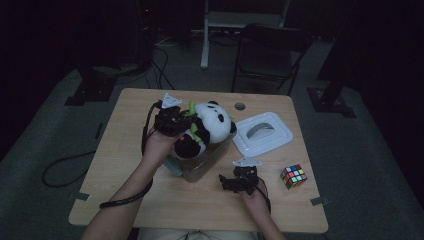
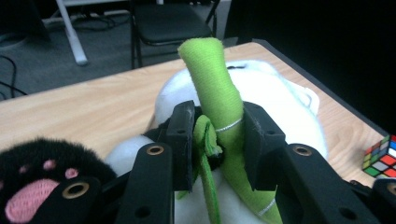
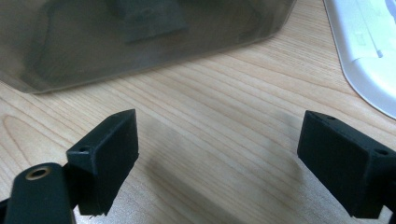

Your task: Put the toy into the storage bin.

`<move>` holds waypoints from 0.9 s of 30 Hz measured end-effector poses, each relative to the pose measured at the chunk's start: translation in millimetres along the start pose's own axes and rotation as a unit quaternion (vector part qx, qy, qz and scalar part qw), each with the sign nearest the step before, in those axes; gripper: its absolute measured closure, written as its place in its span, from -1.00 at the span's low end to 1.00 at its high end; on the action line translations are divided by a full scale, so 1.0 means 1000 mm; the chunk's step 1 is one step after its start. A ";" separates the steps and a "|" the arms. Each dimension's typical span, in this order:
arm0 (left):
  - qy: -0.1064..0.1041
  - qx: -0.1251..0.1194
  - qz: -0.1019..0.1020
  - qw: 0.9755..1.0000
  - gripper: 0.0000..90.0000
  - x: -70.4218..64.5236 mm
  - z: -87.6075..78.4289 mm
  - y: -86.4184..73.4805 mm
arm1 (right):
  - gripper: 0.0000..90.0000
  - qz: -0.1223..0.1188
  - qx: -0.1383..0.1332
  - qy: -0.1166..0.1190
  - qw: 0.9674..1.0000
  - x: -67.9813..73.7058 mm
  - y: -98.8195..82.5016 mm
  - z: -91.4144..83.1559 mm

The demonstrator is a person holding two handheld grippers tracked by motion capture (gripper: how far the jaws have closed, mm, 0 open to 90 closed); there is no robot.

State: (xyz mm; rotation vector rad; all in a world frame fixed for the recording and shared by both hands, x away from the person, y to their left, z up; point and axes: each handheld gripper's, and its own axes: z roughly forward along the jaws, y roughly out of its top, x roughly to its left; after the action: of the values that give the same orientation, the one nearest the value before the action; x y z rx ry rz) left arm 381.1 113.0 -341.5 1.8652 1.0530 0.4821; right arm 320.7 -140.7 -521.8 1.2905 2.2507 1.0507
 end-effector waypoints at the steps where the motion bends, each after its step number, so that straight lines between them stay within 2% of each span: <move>1: -0.003 0.001 0.000 1.000 0.50 -0.001 0.000 -0.001 | -0.73 0.001 0.000 0.001 1.000 0.000 0.000 0.000; 6: 0.007 0.007 0.017 1.000 0.47 -0.008 0.000 -0.003 | -0.73 0.003 0.001 0.003 1.000 0.000 0.000 0.001; 9: -0.001 0.008 0.017 1.000 0.37 -0.008 -0.001 -0.005 | -0.73 -0.001 0.003 0.002 1.000 0.000 0.000 0.001; 14: -0.027 0.001 0.012 1.000 0.03 -0.002 -0.009 -0.003 | -0.73 -0.001 0.005 0.004 1.000 -0.001 0.000 0.001; 16: -0.032 -0.010 0.013 0.999 -0.03 0.001 -0.017 0.000 | -0.73 0.000 0.006 0.005 1.000 -0.001 0.000 0.001; 18: -0.032 -0.014 0.021 0.999 -0.22 0.004 -0.025 0.004 | -0.73 0.001 0.007 0.007 1.000 -0.001 0.000 0.001; 19: -0.032 -0.020 0.021 0.999 -0.23 0.006 -0.029 0.006 | -0.73 0.001 0.007 0.006 1.000 -0.001 0.000 0.001; 21: -0.033 -0.023 0.018 0.999 -0.37 0.012 -0.035 0.007 | -0.73 0.003 0.006 0.008 1.000 -0.002 0.000 0.001; 23: -0.036 -0.028 0.012 0.999 -0.42 0.022 -0.039 0.006 | -0.73 0.002 0.006 0.008 1.000 -0.002 0.001 0.000; 26: -0.028 -0.029 0.002 0.999 -0.46 0.036 -0.042 0.001 | -0.73 0.004 0.006 0.010 1.000 -0.002 0.001 0.000; 27: -0.029 -0.027 0.001 0.999 -0.56 0.041 -0.042 -0.001 | -0.73 0.004 0.005 0.009 1.000 -0.002 0.001 0.000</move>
State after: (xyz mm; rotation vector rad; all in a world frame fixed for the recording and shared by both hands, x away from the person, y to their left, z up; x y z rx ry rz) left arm 374.3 169.4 -324.9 1.8210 0.9907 0.4509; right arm 322.3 -142.2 -520.9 1.3015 2.2691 1.0593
